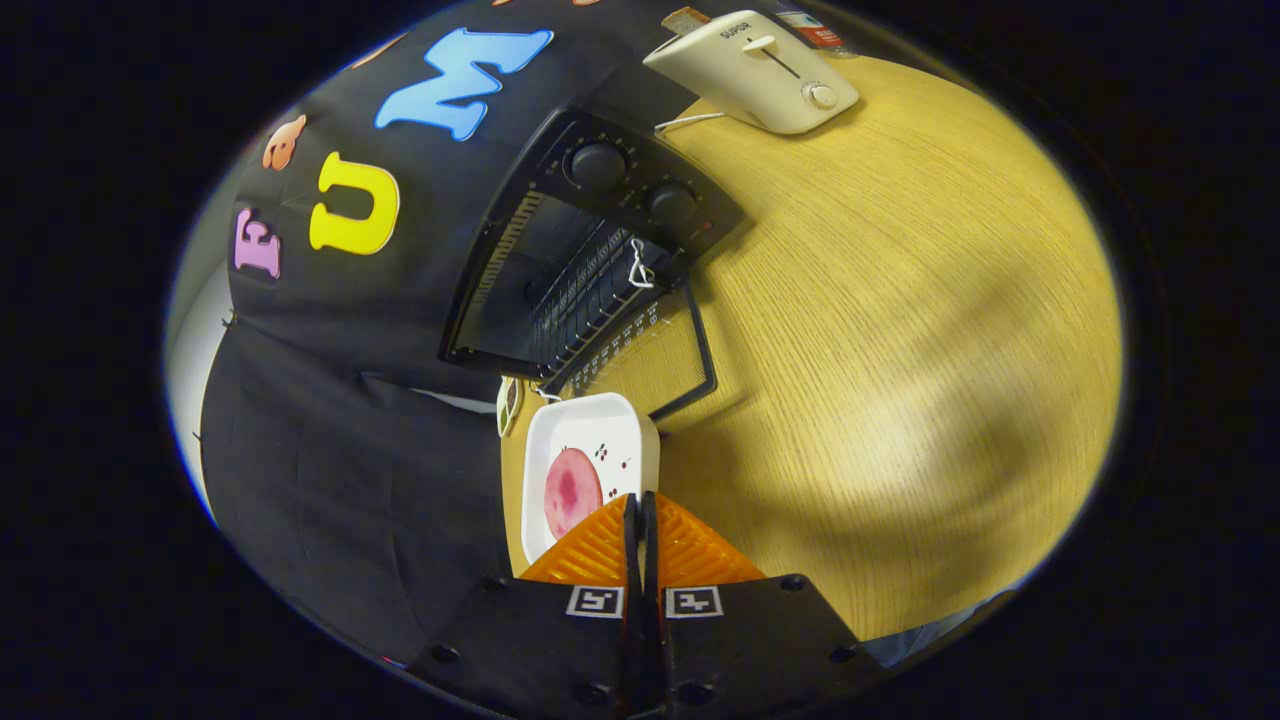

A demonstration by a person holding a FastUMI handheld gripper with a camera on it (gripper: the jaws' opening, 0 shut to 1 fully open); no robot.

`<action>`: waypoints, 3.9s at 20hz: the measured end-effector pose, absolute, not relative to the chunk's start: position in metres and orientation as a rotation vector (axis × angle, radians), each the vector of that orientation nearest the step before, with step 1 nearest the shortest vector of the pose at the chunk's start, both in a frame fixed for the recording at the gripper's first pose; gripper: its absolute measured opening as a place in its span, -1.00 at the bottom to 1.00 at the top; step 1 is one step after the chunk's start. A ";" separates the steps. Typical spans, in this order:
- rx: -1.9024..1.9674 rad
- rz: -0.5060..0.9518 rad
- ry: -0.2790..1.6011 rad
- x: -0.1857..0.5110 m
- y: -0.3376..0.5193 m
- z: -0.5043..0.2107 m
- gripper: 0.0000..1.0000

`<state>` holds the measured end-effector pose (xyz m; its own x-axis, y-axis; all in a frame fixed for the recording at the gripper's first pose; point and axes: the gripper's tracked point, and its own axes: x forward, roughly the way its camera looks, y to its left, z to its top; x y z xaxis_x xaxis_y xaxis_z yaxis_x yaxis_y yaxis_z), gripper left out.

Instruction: Open the toaster oven, put the food inside, and close the toaster oven door.

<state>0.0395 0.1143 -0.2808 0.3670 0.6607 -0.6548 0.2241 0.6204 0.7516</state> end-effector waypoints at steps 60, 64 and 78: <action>0.616 0.261 0.831 0.116 0.241 -0.268 0.95; 0.462 0.294 0.886 0.086 0.230 -0.286 0.95; 0.081 0.342 1.064 0.040 0.205 -0.352 0.97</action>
<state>0.0398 0.2050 -0.3521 0.4381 0.3132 -0.8426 -0.2361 0.9445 0.2283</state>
